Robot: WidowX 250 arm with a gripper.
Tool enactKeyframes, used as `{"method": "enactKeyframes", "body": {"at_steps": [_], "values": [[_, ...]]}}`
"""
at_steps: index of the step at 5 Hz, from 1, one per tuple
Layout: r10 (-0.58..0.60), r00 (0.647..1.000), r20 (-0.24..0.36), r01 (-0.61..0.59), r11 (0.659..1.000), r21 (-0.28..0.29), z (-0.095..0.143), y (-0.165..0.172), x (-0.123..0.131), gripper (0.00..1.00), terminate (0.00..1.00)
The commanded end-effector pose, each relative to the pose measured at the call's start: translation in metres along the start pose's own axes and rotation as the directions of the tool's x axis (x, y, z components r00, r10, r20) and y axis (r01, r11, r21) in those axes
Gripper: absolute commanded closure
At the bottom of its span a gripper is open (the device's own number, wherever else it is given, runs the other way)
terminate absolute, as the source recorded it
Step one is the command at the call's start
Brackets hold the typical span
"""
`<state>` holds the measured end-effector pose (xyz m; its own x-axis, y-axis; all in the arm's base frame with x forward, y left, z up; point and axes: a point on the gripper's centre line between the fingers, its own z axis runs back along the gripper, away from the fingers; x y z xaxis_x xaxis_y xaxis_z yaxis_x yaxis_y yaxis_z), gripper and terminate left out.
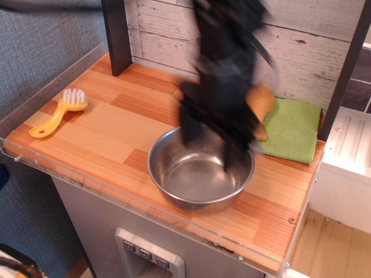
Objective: Put the bowl in front of the towel to the left
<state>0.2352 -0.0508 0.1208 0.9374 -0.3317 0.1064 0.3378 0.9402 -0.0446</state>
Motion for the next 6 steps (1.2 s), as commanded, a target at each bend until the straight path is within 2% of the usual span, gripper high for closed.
{"method": "enactKeyframes", "body": {"at_steps": [1, 2, 3, 4, 5, 6], "values": [[0.275, 0.961, 0.013, -0.275, 0.955, 0.109, 0.044, 0.093, -0.009, 0.0, 0.0], [0.264, 0.964, -0.024, -0.258, 0.956, 0.138, 0.024, 0.146, -0.014, 0.0, 0.0], [0.249, 0.968, -0.041, -0.24, 0.958, 0.156, 0.006, 0.141, -0.013, 0.0, 0.0], [0.228, 0.97, -0.087, -0.214, 0.966, 0.148, 0.003, 0.138, -0.015, 0.0, 0.0], [0.228, 0.97, -0.087, -0.214, 0.966, 0.148, 0.003, 0.138, -0.015, 0.0, 0.0], [0.228, 0.97, -0.087, -0.214, 0.966, 0.148, 0.003, 0.138, -0.015, 0.0, 1.0]]}}
